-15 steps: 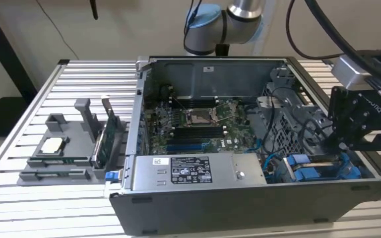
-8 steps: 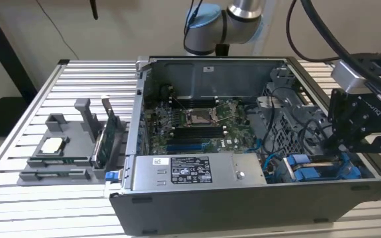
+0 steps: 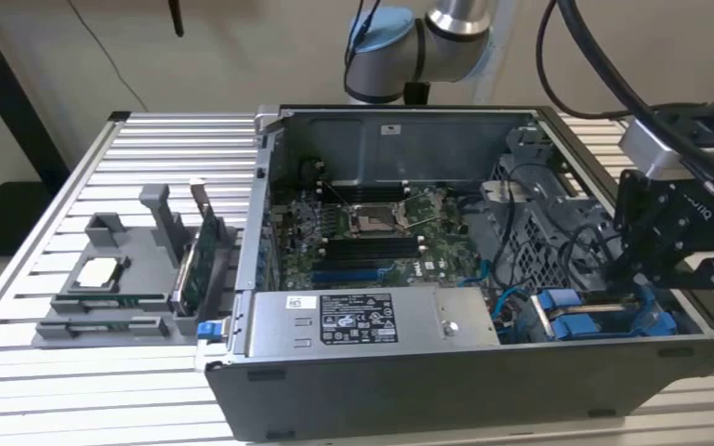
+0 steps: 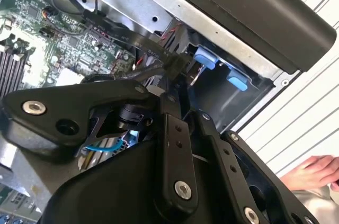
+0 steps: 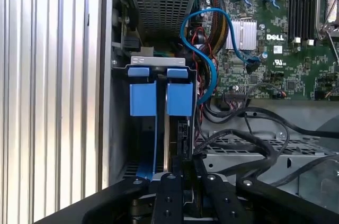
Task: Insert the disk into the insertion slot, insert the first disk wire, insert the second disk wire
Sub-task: 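Insert the first disk wire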
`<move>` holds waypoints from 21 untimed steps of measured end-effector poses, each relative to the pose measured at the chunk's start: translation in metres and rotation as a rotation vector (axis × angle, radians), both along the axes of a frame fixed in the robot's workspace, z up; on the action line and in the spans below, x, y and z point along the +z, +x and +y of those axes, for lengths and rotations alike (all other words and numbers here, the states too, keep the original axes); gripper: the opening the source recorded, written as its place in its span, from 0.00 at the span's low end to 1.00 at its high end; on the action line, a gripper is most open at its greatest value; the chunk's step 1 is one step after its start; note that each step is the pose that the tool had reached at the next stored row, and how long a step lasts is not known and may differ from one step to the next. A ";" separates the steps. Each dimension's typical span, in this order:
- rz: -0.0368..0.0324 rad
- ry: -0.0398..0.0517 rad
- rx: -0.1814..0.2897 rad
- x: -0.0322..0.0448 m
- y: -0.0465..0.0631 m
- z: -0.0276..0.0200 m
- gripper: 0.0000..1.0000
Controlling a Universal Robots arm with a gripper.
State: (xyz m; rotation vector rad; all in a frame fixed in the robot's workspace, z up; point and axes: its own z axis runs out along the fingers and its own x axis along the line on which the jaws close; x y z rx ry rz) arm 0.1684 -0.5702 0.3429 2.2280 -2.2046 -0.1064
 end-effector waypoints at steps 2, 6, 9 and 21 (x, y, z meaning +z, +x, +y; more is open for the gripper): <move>0.0000 0.0000 -0.001 -0.0007 0.000 0.0000 0.19; -0.0001 -0.0002 -0.002 -0.0020 0.001 0.0000 0.19; 0.0000 0.0002 -0.003 -0.0032 0.001 0.0000 0.19; 0.0000 0.0009 -0.013 -0.0105 0.001 0.0000 0.21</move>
